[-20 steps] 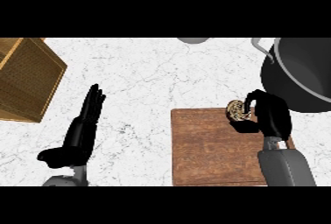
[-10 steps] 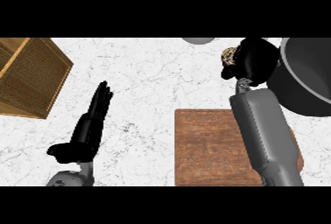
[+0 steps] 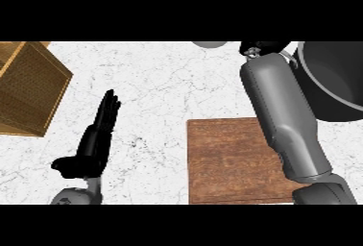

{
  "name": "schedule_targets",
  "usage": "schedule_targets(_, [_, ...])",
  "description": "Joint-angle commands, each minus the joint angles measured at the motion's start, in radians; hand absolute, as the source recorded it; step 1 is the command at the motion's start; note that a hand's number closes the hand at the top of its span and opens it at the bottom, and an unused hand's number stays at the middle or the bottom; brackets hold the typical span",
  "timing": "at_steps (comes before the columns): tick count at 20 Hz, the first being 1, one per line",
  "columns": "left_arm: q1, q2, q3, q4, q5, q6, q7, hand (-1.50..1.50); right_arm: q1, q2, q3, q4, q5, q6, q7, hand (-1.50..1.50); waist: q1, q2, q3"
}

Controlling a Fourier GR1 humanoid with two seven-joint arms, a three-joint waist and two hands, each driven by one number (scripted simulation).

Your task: Pick the cupcake from the cutting board and place it in the pot

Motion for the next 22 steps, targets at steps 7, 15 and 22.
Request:
schedule_targets(7, [0.014,0.008,0.040,0.021,0.010,0.001,-0.019,0.00,-0.142,-0.129,-0.127,0.289,0.021,-0.145,0.058,1.50,-0.045,-0.009,0.002])
schedule_targets(15, [0.072,0.006,0.037,-0.016,0.007,0.002,-0.010,0.00,-0.094,-0.275,-0.197,0.352,-0.030,-0.179,-0.063,1.50,-0.072,-0.020,0.002])
schedule_targets(22, [0.021,-0.005,0.045,-0.024,-0.011,0.026,0.011,0.00,0.019,-0.310,-0.297,0.458,-0.161,-0.318,-0.206,1.50,-0.072,-0.015,0.004])
